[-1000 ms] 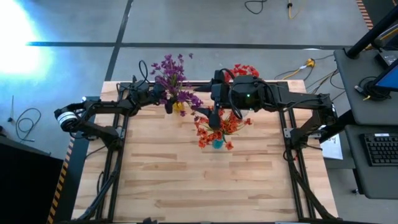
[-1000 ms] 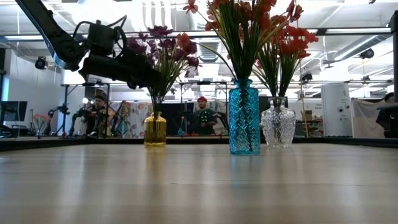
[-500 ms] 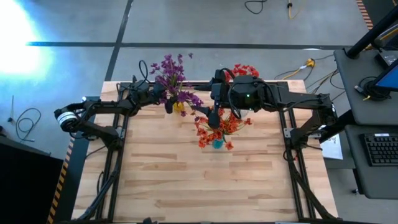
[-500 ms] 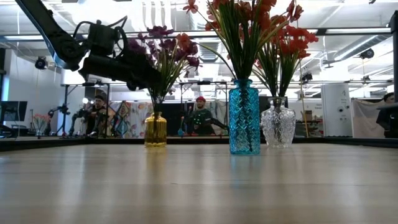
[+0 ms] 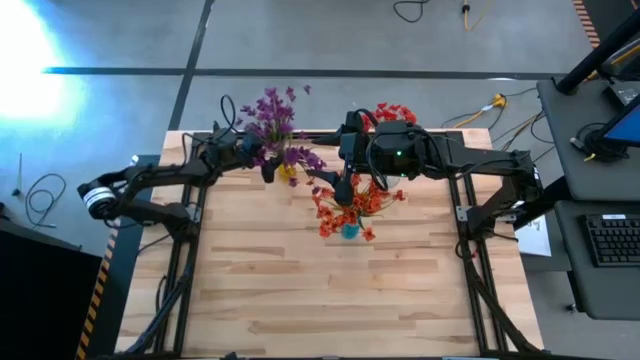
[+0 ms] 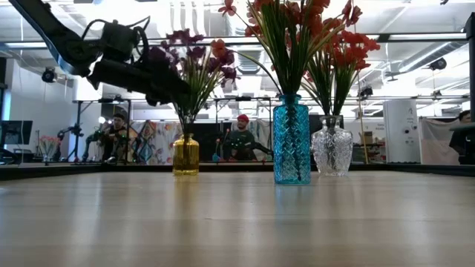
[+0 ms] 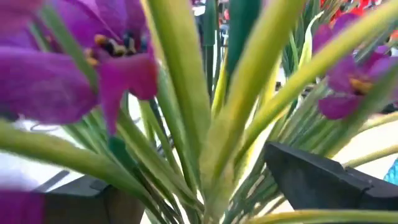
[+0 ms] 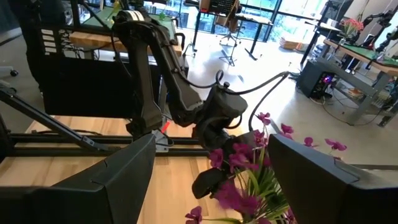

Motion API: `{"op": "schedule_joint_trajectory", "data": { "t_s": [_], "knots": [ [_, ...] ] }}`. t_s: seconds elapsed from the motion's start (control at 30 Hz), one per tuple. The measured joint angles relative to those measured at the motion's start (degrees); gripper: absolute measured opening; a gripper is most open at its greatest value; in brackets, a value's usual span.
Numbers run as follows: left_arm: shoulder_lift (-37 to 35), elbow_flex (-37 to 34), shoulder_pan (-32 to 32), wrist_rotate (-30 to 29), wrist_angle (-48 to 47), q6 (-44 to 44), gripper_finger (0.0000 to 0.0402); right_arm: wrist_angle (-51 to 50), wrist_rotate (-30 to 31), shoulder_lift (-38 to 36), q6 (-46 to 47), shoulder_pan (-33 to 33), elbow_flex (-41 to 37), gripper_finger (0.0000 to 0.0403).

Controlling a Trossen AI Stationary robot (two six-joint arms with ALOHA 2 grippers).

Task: Sort flowers into vase by color
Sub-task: Put the violet flowers into the yellow vase

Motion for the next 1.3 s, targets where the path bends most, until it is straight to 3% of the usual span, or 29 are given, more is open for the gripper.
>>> {"op": "schedule_joint_trajectory", "data": {
  "t_s": [0.2, 0.53, 0.73, 1.0, 1.3],
  "knots": [
    [-2.91, 0.0, -0.02, -2.81, -4.97, 0.07, 0.0328, 0.0, 0.02, 0.0, -0.22, 0.0, 0.0, 0.0308],
    [-3.42, -0.13, -0.21, -2.78, -4.77, 4.24, 0.0332, 0.09, 0.02, 0.0, -0.06, 0.02, 0.0, 0.0308],
    [-2.58, -1.69, -0.46, -2.43, 1.36, 9.41, 0.0331, 0.22, 0.0, 0.0, -0.92, 0.02, 0.0, 0.031],
    [-2.51, -8.97, -0.46, -2.35, 16.83, 9.6, 0.0331, 0.42, 0.0, 0.0, -1.07, 0.0, 0.0, 0.0314],
    [-2.49, -10.32, -0.45, -0.79, 23.37, 9.79, 0.0331, 1.81, 0.0, 0.0, -1.07, 0.02, 0.0, 0.0315]
  ]
}}
